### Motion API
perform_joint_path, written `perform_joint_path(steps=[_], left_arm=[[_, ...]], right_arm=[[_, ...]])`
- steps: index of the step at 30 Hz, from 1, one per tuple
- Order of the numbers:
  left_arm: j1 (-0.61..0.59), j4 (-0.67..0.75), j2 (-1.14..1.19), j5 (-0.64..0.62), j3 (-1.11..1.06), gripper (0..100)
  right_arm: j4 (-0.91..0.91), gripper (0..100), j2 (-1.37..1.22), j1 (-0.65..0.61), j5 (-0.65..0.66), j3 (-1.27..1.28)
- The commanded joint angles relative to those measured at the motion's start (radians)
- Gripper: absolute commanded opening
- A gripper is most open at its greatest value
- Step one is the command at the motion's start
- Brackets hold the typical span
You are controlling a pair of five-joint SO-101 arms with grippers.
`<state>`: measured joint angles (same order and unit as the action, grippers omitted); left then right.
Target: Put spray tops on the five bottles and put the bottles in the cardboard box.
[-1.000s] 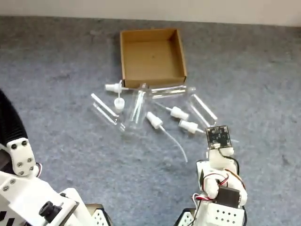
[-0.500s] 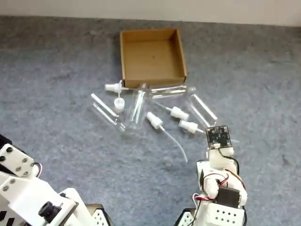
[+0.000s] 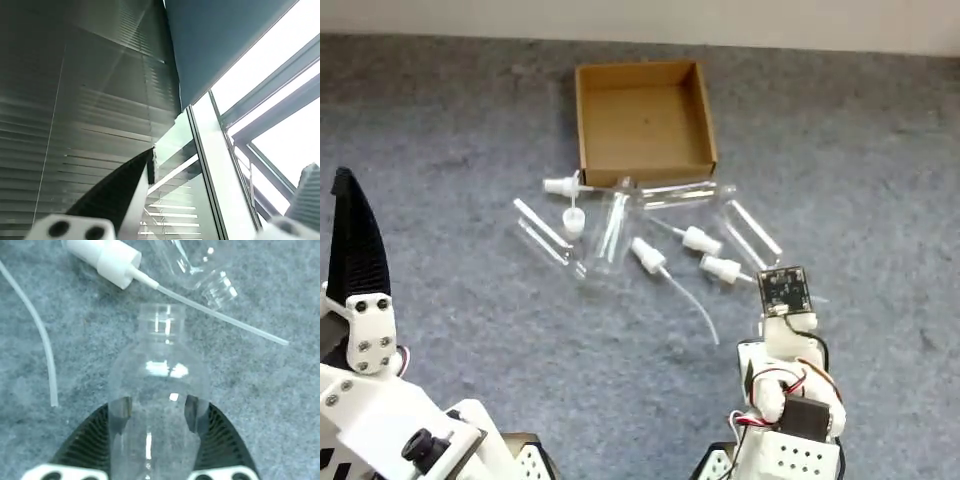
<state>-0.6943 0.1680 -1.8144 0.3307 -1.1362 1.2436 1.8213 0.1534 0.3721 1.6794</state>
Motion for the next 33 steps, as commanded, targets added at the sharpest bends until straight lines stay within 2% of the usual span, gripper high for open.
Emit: perform_joint_path(steps=[1,3,7,8,19,22,24,26,27,30,31,33], left_arm=[[-0.015,0.011,0.001,-0.005,0.010,39],[-0.015,0.011,0.001,-0.005,-0.007,31],[-0.015,0.017,0.001,-0.005,-0.019,0],[-0.015,0.017,0.001,-0.005,-0.019,0],[-0.010,0.018,0.001,-0.005,-0.033,35],[-0.010,0.018,0.001,-0.005,-0.038,40],[-0.013,0.012,0.001,-0.005,-0.041,39],[-0.015,0.011,0.001,-0.005,-0.041,34],[-0.015,0.009,0.001,-0.005,-0.042,28],[-0.016,0.008,0.001,-0.003,-0.087,2],[-0.016,0.000,0.001,-0.003,-0.113,0],[-0.013,-0.029,0.001,-0.005,-0.194,8]], right_arm=[[0.008,0.5,0.016,0.001,0.002,0.162],[0.008,0.5,0.016,0.001,0.002,0.162],[0.008,0.5,0.016,0.001,0.002,0.162],[0.008,0.5,0.016,0.001,0.002,0.162],[0.008,0.5,0.016,0.001,0.002,0.162],[0.008,0.5,0.016,0.001,0.002,0.162],[0.008,0.5,0.016,0.001,0.002,0.162],[0.008,0.5,0.016,0.001,0.002,0.162],[0.008,0.5,0.016,0.001,0.002,0.162],[0.008,0.5,0.016,0.001,0.002,0.162],[0.008,0.5,0.016,0.001,0.002,0.162],[0.008,0.5,0.016,0.001,0.003,0.162]])
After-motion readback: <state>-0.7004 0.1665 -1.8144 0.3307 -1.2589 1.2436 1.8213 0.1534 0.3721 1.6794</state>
